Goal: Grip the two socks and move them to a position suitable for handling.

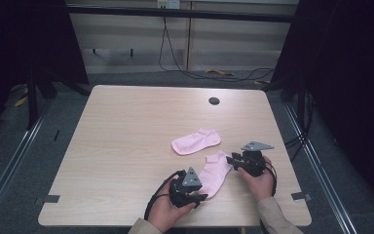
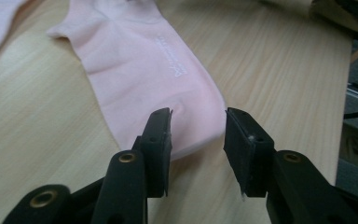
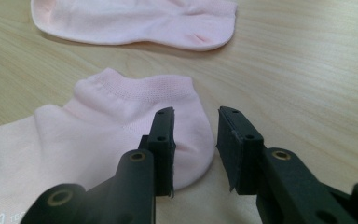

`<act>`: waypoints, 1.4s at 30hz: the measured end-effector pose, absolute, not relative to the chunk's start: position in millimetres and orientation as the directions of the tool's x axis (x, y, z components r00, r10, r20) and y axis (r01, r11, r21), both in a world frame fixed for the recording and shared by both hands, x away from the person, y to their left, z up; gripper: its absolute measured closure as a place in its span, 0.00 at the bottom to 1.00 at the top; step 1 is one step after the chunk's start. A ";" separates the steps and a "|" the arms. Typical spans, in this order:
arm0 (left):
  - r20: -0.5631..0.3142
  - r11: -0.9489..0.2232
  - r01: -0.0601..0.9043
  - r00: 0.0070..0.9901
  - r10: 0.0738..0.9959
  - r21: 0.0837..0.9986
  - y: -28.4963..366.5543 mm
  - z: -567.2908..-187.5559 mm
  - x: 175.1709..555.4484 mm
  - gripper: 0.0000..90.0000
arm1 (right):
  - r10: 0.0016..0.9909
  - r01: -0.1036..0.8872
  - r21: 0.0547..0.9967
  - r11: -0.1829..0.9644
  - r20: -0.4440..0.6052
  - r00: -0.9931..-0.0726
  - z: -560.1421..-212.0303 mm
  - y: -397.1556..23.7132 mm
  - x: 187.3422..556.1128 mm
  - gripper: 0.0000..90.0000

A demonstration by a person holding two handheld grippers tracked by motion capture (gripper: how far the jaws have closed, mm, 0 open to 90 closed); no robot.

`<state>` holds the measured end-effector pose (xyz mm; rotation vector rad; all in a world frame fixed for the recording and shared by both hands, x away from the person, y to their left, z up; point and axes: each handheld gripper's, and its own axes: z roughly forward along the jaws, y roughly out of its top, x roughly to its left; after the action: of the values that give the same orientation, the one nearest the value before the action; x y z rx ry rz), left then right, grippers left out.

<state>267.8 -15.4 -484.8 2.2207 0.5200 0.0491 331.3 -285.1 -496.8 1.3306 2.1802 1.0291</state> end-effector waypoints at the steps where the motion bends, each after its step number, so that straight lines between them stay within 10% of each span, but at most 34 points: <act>1: -0.133 -0.569 0.345 0.915 0.381 0.747 -15.4 -484.7 267.6 0.69 | 0.879 0.596 0.752 0.281 0.048 -0.475 -497.2 -285.1 331.6 0.74; 12: -0.178 -0.606 0.383 0.911 0.372 0.697 -14.6 -493.1 274.0 0.99 | 0.885 0.595 0.768 0.238 0.082 -0.459 -497.6 -289.3 332.5 0.71; 24: -0.156 -0.642 0.360 0.923 0.352 0.677 -6.2 -480.4 279.0 0.99 | 0.872 0.604 0.770 0.206 0.136 -0.471 -498.3 -287.5 337.3 0.71; 29: -0.131 -0.640 0.337 0.928 0.348 0.691 -0.3 -475.2 282.5 0.99 | 0.857 0.636 0.723 0.269 0.121 -0.500 -499.4 -278.8 340.8 0.98; 42: -0.053 -0.610 0.310 0.914 0.401 0.730 31.8 -444.5 309.6 0.99 | 0.833 0.575 0.796 0.190 0.179 -0.523 -456.6 -275.9 341.7 1.00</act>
<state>309.6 31.8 -444.5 2.2706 0.5038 0.1472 341.7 -275.9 -456.6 1.3370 2.1761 1.2483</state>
